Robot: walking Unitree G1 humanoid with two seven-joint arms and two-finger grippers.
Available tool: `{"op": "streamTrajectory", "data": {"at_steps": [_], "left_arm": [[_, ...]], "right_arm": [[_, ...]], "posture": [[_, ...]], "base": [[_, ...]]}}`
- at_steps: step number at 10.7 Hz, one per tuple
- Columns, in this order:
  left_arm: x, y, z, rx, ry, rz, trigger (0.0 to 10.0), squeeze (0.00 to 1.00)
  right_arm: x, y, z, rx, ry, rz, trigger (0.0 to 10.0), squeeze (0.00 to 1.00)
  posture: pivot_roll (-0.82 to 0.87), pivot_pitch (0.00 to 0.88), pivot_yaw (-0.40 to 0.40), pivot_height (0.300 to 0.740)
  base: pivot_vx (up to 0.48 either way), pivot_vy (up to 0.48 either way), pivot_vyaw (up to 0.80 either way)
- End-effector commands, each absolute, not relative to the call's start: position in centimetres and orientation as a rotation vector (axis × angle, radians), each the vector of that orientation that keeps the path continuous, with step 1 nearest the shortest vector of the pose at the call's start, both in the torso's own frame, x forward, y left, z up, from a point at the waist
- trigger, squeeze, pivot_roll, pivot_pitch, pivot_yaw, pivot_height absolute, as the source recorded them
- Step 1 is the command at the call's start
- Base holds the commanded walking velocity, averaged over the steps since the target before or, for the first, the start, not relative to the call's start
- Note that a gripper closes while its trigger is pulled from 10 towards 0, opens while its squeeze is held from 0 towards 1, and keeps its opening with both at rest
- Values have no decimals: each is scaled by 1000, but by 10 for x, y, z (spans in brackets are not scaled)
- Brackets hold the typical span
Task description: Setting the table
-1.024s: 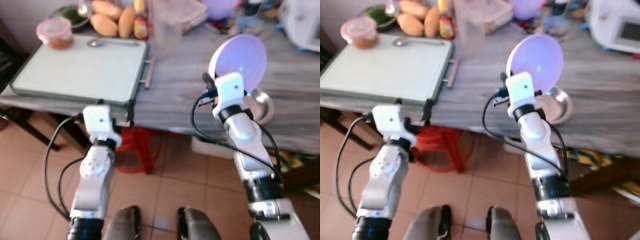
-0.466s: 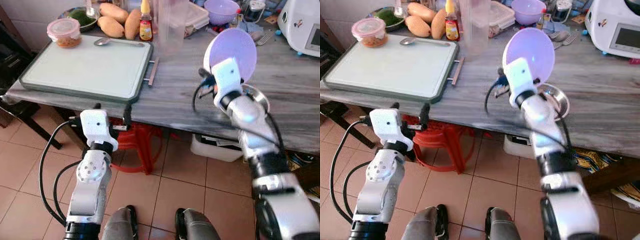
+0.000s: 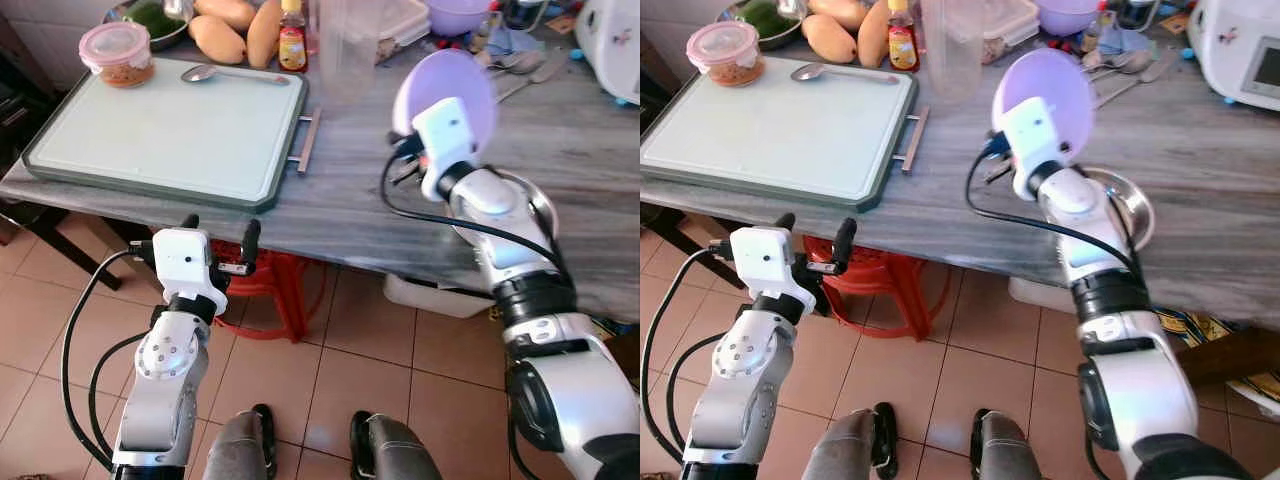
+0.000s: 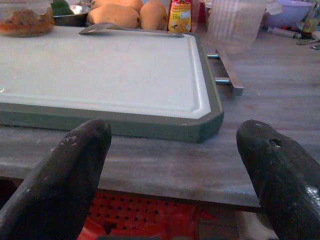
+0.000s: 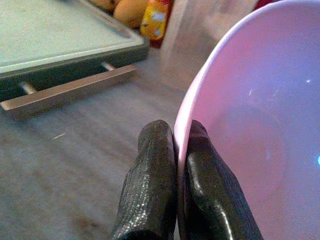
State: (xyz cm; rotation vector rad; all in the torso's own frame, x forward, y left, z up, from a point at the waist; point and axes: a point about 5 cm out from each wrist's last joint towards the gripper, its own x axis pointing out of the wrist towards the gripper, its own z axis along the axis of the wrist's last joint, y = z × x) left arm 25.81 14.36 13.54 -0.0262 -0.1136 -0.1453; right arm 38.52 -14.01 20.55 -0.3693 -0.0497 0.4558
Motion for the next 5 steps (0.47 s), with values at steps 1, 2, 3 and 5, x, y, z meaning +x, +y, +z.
{"op": "streamTrajectory", "data": {"at_steps": [1,2,3,5], "left_arm": [[254,142,134,-24,-98,-155,10000,0],[254,141,134,-29,-95,-157,10000,0],[254,140,134,-31,-93,-159,10000,0],[255,139,135,-35,-94,-160,10000,0]], "right_arm": [[386,-137,205,-363,-29,485,10000,0],[385,-136,201,-367,-10,517,10000,0],[384,-134,200,-365,-4,539,10000,0],[381,-132,198,-364,6,577,10000,1000]], "posture": [[18,247,16,740],[16,249,17,740],[16,249,16,740],[10,248,15,740]], "base": [[0,0,0],[0,0,0],[0,0,0],[0,0,0]]}}
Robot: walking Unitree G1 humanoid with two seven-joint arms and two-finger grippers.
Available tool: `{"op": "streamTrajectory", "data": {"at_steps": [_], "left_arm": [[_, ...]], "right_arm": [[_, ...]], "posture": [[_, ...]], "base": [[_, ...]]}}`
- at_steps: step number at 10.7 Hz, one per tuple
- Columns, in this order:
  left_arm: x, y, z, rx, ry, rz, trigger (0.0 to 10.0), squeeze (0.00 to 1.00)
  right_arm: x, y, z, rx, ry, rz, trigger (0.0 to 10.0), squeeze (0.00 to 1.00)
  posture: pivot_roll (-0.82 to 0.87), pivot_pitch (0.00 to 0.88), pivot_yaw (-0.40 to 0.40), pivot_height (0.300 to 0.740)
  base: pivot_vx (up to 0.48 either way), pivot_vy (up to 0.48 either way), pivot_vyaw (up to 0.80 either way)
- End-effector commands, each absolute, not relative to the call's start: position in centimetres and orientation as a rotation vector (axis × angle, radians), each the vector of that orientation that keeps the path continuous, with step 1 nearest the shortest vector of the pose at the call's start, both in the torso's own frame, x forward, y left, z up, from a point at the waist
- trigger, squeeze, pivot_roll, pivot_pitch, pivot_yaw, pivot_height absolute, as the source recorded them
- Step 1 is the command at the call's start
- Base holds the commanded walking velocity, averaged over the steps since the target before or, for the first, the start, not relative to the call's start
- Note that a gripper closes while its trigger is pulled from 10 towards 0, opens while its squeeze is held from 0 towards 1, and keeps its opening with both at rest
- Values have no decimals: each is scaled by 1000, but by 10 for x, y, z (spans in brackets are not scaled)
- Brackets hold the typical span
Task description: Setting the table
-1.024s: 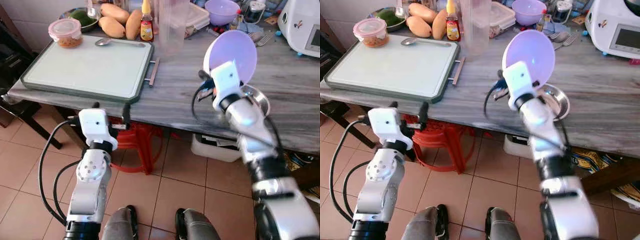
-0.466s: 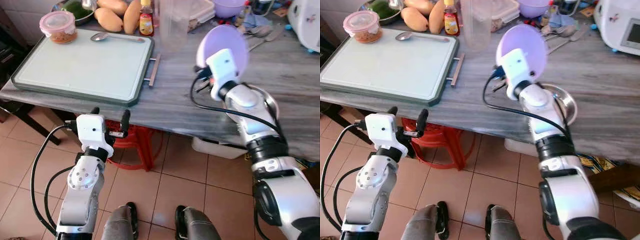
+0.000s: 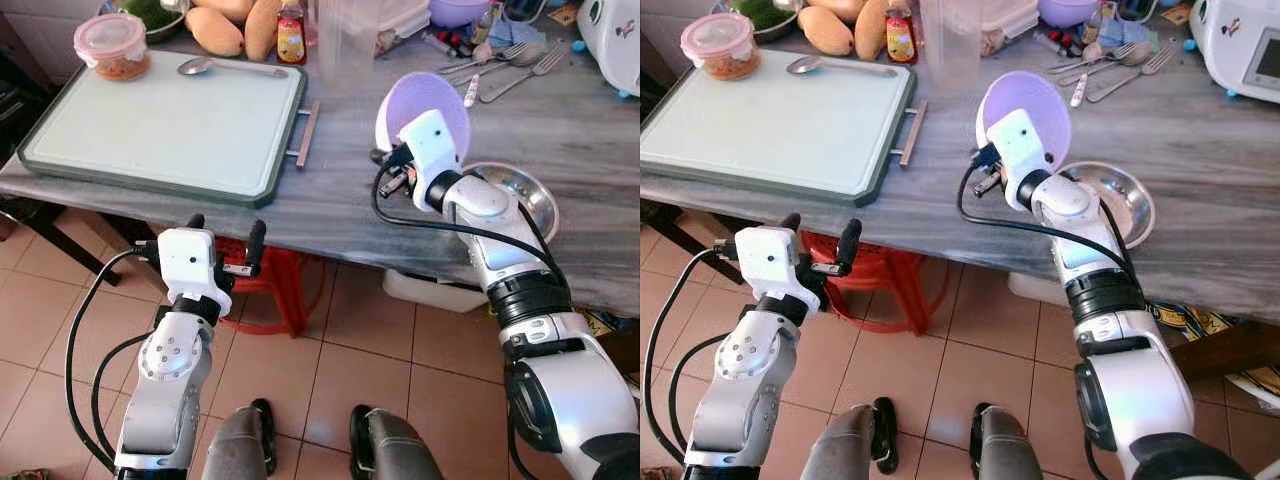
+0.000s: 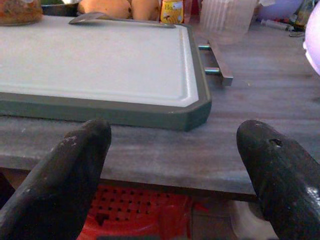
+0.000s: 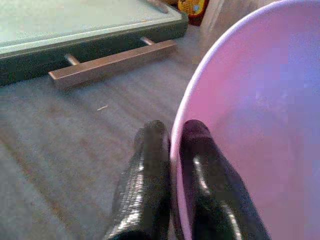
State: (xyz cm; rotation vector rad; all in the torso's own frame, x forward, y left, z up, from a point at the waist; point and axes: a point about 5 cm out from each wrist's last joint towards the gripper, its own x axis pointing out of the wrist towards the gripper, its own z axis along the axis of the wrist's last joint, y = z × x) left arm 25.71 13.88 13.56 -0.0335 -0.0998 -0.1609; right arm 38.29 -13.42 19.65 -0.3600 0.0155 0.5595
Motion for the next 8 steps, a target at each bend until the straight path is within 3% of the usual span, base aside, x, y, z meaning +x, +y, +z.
{"op": "streamTrajectory", "data": {"at_steps": [1,8], "left_arm": [[256,139,135,-38,-92,-162,10000,0],[262,132,132,-58,-75,-191,10000,0]], "right_arm": [[380,-132,199,-365,10,588,10000,1000],[375,-146,201,-430,142,635,10000,1000]], "posture": [[9,248,15,740],[-8,224,11,740]], "base": [[0,0,0],[0,0,0]]}}
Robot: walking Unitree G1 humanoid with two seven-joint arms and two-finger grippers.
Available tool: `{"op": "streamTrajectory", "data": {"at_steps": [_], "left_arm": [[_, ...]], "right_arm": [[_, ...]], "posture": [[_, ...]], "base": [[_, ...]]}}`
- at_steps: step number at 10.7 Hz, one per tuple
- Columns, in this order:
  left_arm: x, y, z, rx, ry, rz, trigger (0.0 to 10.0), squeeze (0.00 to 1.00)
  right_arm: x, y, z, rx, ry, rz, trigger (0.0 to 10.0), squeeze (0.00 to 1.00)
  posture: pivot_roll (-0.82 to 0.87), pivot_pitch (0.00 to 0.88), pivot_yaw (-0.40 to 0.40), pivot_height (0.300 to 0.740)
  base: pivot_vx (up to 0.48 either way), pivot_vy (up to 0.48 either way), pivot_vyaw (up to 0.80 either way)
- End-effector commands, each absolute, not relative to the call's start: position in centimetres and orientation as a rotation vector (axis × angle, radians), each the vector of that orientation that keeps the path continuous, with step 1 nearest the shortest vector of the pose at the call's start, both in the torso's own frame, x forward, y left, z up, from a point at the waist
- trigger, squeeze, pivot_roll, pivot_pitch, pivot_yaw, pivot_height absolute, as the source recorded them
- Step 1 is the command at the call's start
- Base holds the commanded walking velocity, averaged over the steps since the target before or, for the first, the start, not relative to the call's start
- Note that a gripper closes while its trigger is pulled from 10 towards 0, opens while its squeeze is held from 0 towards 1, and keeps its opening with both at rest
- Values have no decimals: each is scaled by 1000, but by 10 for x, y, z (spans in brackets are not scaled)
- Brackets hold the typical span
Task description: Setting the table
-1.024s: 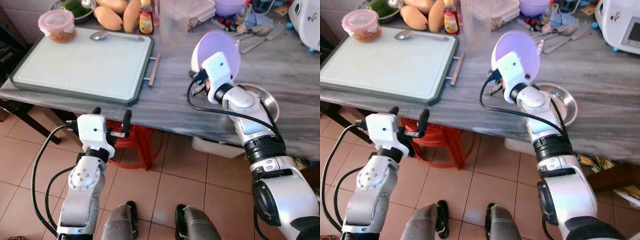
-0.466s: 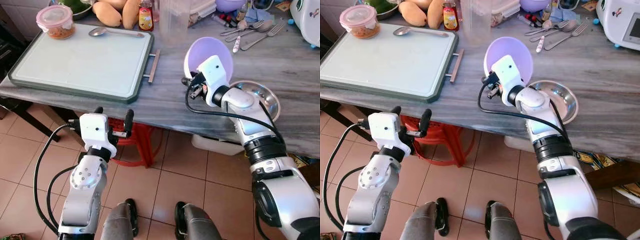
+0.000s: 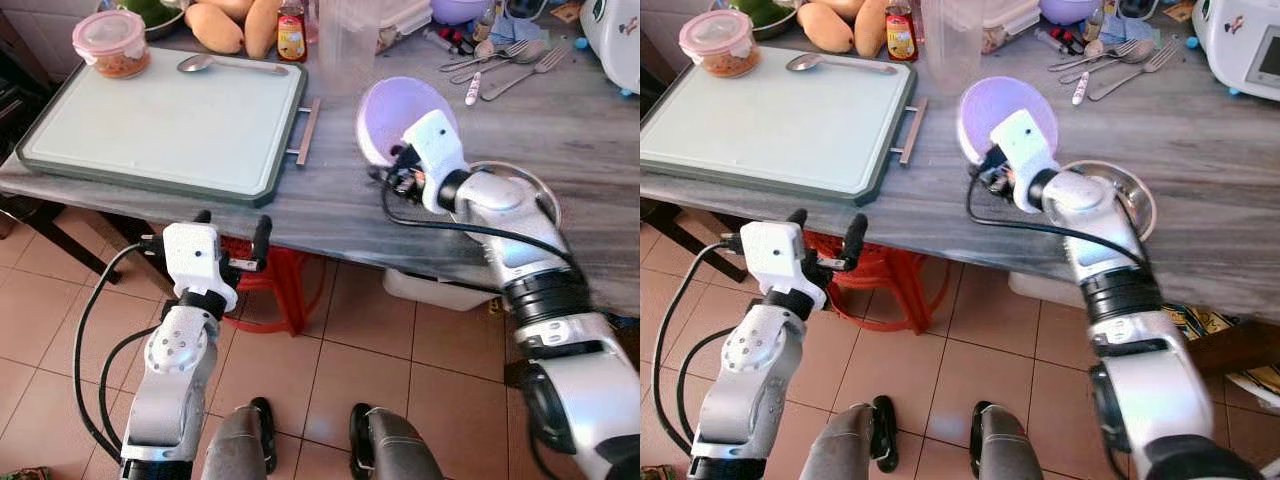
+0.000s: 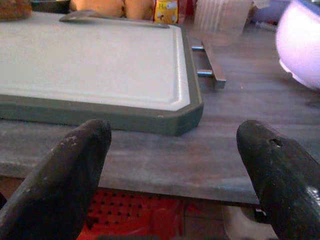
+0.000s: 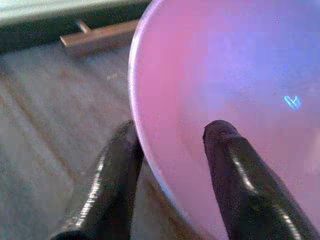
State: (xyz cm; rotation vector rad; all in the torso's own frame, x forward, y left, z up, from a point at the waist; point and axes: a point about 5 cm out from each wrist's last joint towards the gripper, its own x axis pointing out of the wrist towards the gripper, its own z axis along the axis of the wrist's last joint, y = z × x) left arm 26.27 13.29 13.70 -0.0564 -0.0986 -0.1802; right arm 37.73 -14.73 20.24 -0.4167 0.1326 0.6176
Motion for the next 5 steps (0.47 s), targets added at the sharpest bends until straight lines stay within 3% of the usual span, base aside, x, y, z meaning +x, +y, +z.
{"op": "streamTrajectory", "data": {"at_steps": [1,5], "left_arm": [[262,131,132,-60,-74,-193,10000,0],[265,130,132,-64,-72,-199,10000,0]], "right_arm": [[372,-147,199,-441,172,666,10000,1000],[369,-153,211,-467,173,679,10000,1000]], "posture": [[-7,221,10,740],[-12,212,12,740]], "base": [[0,0,0],[0,0,0]]}}
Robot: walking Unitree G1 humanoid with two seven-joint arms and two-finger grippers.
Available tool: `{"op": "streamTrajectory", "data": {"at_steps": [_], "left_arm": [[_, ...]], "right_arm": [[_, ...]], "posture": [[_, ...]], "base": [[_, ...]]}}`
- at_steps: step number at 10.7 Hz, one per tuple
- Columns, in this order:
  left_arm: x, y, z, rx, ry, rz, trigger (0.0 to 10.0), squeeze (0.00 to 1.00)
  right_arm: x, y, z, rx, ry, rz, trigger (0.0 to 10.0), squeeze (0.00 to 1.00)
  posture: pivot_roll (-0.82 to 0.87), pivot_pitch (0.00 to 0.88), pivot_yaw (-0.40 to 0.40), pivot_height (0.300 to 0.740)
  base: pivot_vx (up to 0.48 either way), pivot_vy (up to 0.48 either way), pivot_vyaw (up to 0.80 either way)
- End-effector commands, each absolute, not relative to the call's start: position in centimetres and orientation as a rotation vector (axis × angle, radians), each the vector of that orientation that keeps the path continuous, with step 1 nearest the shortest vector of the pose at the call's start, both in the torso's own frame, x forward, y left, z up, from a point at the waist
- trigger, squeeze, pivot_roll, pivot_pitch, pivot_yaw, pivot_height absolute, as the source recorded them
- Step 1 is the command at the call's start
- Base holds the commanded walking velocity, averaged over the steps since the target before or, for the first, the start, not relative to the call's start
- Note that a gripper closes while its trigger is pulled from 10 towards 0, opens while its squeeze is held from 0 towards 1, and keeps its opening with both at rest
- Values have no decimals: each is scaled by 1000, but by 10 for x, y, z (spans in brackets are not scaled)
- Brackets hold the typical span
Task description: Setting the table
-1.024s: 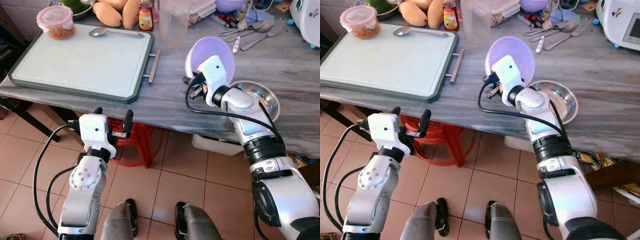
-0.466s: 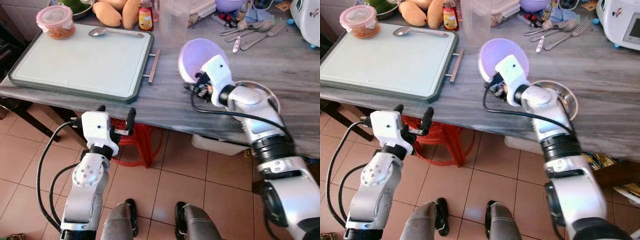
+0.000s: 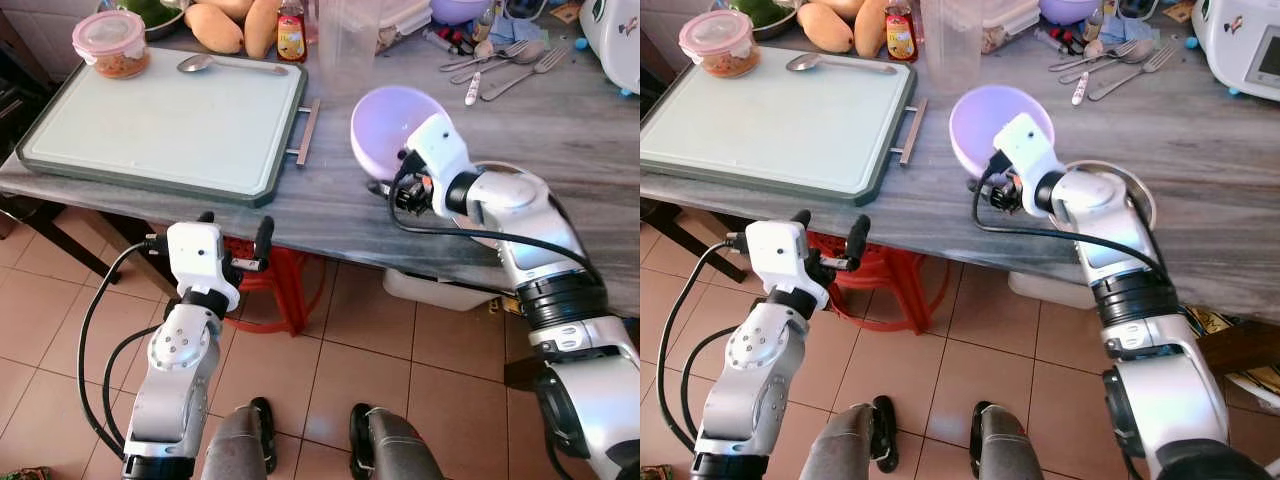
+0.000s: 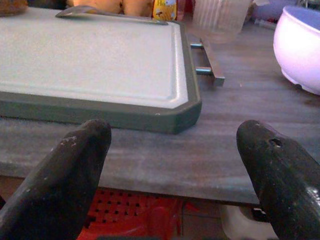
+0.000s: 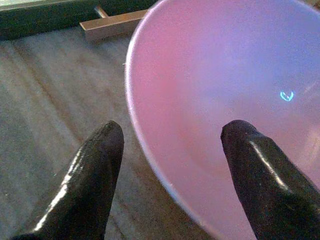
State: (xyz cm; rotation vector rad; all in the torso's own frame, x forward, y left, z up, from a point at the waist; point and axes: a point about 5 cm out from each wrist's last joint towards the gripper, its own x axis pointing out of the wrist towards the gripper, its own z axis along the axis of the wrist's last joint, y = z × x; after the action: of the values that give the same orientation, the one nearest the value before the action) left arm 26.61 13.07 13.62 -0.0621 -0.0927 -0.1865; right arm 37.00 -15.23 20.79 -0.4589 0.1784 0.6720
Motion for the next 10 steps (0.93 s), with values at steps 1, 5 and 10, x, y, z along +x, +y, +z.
{"op": "streamTrajectory", "data": {"at_steps": [1,5,10], "left_arm": [[266,129,132,-64,-72,-201,10000,0],[269,128,132,-66,-77,-208,10000,0],[273,125,133,-73,-88,-210,10000,0]], "right_arm": [[369,-156,215,-473,169,669,10000,1000],[371,-162,237,-458,97,607,10000,1000],[370,-160,251,-345,10,581,10000,0]], "posture": [[-12,209,12,740],[-15,195,11,740],[-26,185,8,740]], "base": [[0,0,0],[0,0,0],[0,0,0]]}}
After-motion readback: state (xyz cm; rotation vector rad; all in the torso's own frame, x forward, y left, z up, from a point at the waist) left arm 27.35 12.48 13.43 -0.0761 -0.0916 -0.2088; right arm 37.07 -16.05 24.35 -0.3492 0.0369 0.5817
